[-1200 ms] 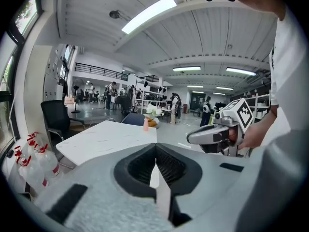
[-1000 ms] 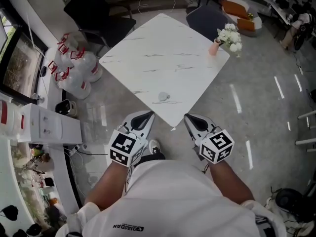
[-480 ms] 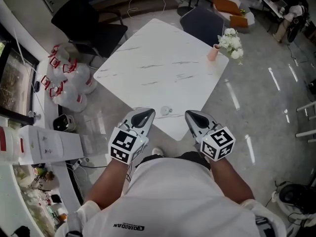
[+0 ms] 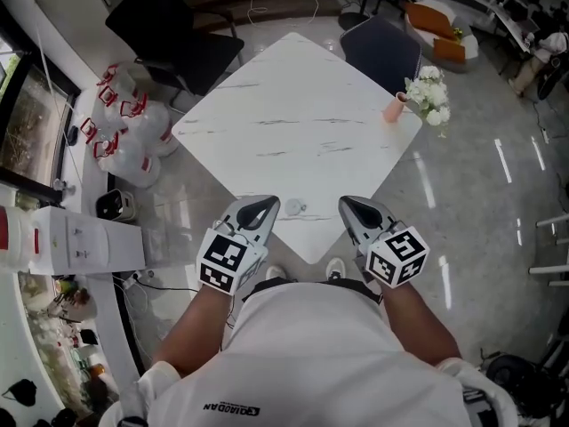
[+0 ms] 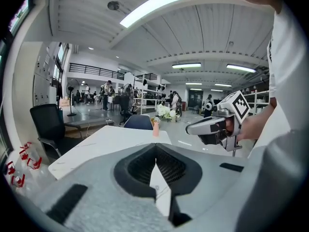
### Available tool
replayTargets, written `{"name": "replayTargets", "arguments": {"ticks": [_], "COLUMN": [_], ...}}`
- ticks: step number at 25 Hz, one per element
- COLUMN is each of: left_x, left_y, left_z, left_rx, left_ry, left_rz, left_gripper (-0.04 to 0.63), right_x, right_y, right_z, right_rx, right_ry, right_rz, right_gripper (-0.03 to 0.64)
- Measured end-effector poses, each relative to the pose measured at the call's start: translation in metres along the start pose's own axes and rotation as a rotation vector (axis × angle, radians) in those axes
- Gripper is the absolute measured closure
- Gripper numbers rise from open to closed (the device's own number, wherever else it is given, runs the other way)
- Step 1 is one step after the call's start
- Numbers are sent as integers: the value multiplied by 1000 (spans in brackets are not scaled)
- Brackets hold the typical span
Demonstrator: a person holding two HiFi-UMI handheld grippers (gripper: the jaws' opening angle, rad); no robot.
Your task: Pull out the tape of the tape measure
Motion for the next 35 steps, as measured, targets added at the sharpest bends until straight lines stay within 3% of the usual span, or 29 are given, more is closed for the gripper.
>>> {"name": "replayTargets", "arguments": {"ticks": [11,23,31,35], "left_x": [14,17,19,20], "left_y": [13,16,19,16], "left_z": [-1,2,1,1], "left_rx": [-14,-24,-20,-18], "left_ry": [27,63,77,94], "left_rz": [77,93,85,83], "left_gripper": [586,584,474,453], "right_x": [19,23,23,20], "right_y": [1,-3,-4,-4], "right_z": [7,4,3,2], "right_rx": [-14,-4,-8,-9], "right_ry": [-31,-18,-18,-16], "right_rz": [95,102,98,95], "right_gripper": [611,611,611,612]}}
Point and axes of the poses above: the fingertips, and each gripper's own axes: y forward along the fingers, x to its right, z out of its top, the point moved 9 cm from there along -y, backward along the fingers, and after that the axes turned 9 degrees about x, right-handed, at the moved point
